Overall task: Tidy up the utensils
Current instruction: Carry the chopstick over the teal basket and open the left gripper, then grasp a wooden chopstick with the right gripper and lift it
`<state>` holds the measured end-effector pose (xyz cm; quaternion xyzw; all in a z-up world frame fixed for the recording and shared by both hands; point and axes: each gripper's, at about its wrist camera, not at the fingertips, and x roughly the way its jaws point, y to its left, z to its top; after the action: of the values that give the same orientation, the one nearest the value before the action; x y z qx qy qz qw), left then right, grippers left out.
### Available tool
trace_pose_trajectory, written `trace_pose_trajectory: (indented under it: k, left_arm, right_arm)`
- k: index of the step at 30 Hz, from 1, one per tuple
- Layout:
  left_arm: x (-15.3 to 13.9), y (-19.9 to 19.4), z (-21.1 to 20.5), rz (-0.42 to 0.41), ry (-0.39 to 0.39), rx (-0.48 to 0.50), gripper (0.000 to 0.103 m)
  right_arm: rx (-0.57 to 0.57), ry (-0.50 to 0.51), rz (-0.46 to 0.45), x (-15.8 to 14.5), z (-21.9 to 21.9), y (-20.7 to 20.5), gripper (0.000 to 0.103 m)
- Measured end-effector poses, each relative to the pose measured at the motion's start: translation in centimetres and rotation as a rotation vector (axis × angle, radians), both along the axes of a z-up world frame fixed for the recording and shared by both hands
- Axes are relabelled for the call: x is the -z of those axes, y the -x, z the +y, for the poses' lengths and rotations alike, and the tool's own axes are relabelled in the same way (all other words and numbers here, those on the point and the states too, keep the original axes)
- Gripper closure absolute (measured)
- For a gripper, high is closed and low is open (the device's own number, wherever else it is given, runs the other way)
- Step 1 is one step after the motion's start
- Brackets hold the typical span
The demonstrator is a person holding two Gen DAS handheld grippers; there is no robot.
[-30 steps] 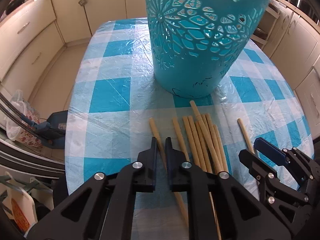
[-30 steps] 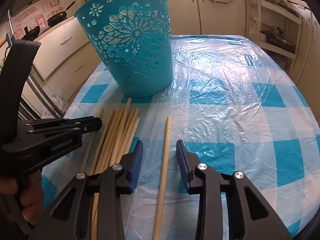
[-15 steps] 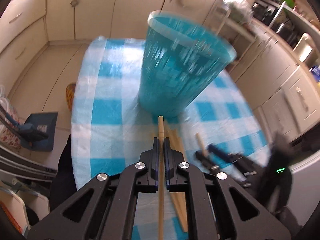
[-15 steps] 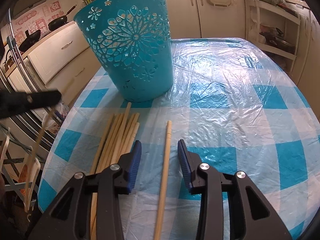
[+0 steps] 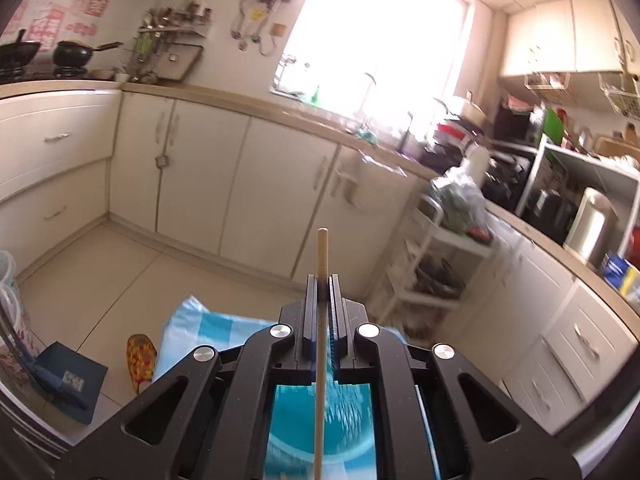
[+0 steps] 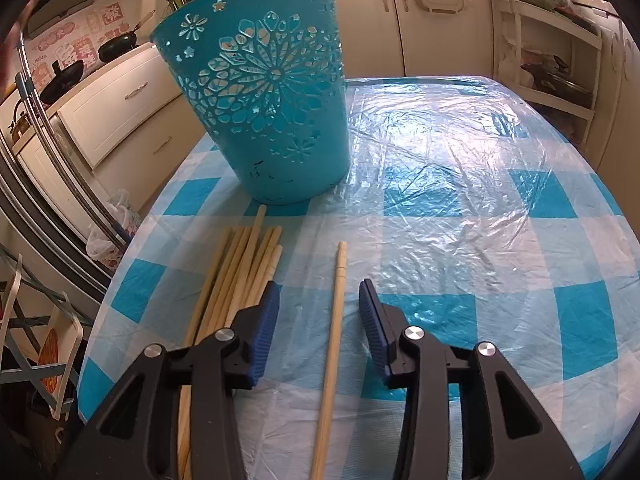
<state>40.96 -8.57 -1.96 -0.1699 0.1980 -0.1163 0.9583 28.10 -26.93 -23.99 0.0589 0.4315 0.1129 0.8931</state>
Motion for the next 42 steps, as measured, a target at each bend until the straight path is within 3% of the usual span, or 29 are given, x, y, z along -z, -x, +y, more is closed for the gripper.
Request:
trace_pose_trajectory:
  k: [4,8,12,19,25,28,30,33,35,38,42]
  left_arm:
    - [0.9,-2.7,-1.0,-0.045,-0.019,-0.089,0.098]
    - [3.1,-4.0,-1.4,-0.017,-0.022,-0.085,0.098]
    - [4.5,-3.6,-1.6,-0.014,-0.058,-0.069,0.098]
    - [7.7,-2.8,-1.8,0.064,-0.110,-0.044,0.098]
    - [9.3,0.1,0.3,0.103,-0.096,-0.064,0.097]
    - [10.1,2.3,2.0,0.111,-0.100,-0.101,0.078]
    - [10.9,3.9,3.1,0.115,-0.111,-0.140,0.044]
    - [13.1,5.7,4.2,0.143,-0.148,-0.175,0.026]
    - [15.6,6.2,4.4,0.195,-0.194,-0.182,0.019]
    - [19.6,5.9,4.2,0.322,-0.242,-0.134,0.017]
    - [23.4,5.8,3.4,0.419,-0.310,-0.089,0.015]
  right_arm:
    - [0.000,0.000,0.000,0.0,0.0,0.0,0.061]
    - [0.001,-0.002,0.000,0.0,0.0,0.0,0.060]
    - [0.002,-0.005,0.000,0.0,0.0,0.0,0.058]
    - [-0.001,-0.006,0.000,0.1,0.3,-0.1,0.057]
    - [0.003,-0.025,0.013,-0.1,-0.3,0.1,0.057]
    - [0.013,-0.028,0.019,-0.2,-1.0,0.3,0.060]
    - [0.019,-0.024,0.022,-0.2,-1.2,0.3,0.066]
    - [0.017,0.031,0.014,-0.2,-1.0,0.5,0.075]
    - [0.012,0.087,0.002,-0.2,-0.6,0.5,0.081]
    - [0.004,0.151,-0.002,-0.2,-0.3,0.6,0.091]
    - [-0.006,0.166,0.023,-0.3,-0.4,0.6,0.091]
